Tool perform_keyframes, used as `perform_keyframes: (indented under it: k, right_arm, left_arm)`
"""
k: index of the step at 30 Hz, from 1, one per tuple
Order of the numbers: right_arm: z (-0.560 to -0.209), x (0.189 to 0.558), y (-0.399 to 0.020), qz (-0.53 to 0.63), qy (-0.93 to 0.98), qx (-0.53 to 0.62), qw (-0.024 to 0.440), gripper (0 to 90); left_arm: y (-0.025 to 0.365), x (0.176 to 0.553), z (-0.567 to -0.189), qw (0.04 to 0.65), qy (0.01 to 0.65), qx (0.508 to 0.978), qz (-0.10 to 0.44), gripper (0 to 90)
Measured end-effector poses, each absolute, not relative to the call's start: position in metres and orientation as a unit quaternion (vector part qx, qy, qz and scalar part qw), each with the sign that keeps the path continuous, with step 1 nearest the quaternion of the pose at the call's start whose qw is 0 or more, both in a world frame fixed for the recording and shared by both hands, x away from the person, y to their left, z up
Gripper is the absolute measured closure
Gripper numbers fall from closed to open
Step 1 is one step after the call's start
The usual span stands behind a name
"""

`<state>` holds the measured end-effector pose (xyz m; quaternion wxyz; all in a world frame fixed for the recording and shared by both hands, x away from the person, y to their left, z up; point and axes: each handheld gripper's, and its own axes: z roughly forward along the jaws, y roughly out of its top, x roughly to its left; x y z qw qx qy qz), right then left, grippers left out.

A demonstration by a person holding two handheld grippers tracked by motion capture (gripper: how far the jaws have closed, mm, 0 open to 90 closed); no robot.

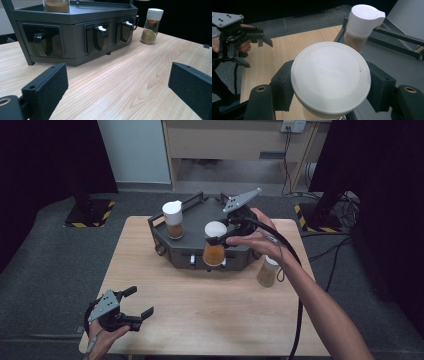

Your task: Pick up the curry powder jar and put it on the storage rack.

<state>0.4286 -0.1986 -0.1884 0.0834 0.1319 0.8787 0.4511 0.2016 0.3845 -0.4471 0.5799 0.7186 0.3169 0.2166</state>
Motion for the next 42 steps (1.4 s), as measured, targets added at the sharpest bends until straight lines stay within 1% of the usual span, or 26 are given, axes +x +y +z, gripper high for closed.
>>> perform_keyframes:
  k: [22, 26, 38, 42]
  right_arm:
    - [-0.187, 0.477, -0.17, 0.435, 0.867, 0.213, 0.115, 34.3]
    - [-0.19, 0.484, -0.164, 0.43, 0.863, 0.231, 0.127, 34.2]
    - [-0.203, 0.502, -0.154, 0.425, 0.852, 0.274, 0.138, 34.2]
    - [-0.207, 0.507, -0.154, 0.426, 0.85, 0.281, 0.133, 34.2]
  left_arm:
    - [0.385, 0.202, -0.447, 0.579, 0.315, 0.72, 0.217, 1.6]
    - [0.385, 0.202, -0.447, 0.579, 0.316, 0.72, 0.216, 1.6]
    - [0.385, 0.203, -0.447, 0.578, 0.315, 0.721, 0.216, 1.6]
    - [0.385, 0.204, -0.447, 0.578, 0.315, 0.721, 0.216, 1.6]
